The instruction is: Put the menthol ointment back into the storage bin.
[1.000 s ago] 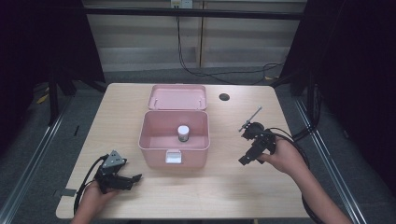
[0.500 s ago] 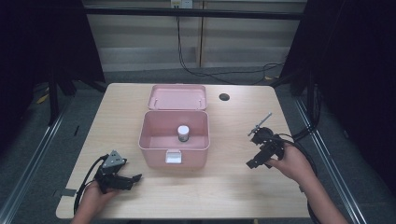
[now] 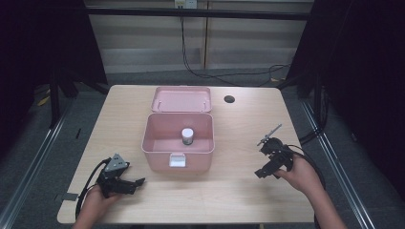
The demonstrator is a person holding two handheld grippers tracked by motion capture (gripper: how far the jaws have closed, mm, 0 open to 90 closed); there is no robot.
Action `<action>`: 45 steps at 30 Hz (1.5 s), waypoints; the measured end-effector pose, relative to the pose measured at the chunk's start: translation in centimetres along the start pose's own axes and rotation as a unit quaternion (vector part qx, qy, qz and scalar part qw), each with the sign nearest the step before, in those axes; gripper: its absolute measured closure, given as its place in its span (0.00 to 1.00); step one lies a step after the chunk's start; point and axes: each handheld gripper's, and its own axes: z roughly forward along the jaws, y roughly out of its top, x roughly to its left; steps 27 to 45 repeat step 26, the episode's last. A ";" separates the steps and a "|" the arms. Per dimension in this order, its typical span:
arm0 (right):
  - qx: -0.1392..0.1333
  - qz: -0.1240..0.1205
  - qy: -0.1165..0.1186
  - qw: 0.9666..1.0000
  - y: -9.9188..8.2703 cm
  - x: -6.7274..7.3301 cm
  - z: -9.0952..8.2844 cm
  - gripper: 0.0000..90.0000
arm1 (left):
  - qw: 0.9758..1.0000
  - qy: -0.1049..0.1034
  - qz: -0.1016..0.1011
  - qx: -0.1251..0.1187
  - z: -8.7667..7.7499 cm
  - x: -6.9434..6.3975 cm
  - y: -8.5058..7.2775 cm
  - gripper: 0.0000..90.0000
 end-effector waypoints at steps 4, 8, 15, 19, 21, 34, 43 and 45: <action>-0.013 0.007 0.015 1.000 -0.9 -0.1 0.8 0.17 | 1.000 0.000 0.000 0.000 0.0 0.0 0.0 0.14; -0.009 0.019 0.012 1.000 -2.0 -0.2 1.7 0.17 | 1.000 0.000 0.000 0.000 0.0 0.0 0.0 0.14; -0.026 0.037 0.011 0.999 -3.5 -0.3 2.7 0.17 | 1.000 0.000 0.000 0.000 0.0 0.0 0.0 0.14; -0.026 0.045 0.005 0.999 -4.1 -0.2 3.0 0.17 | 1.000 -0.001 0.000 0.000 0.0 0.0 0.0 0.14; -0.020 0.043 0.002 0.999 -4.2 -0.1 3.0 0.17 | 1.000 -0.001 0.000 0.000 0.0 0.0 0.0 0.14; -0.026 0.045 0.009 0.999 -4.5 0.0 3.3 0.17 | 1.000 -0.001 0.000 0.000 0.0 0.0 0.0 0.14; -0.026 0.045 0.009 0.999 -4.5 0.0 3.3 0.17 | 1.000 -0.001 0.000 0.000 0.0 0.0 0.0 0.14; -0.026 0.045 0.009 0.999 -4.5 0.0 3.3 0.17 | 1.000 -0.001 0.000 0.000 0.0 0.0 0.0 0.14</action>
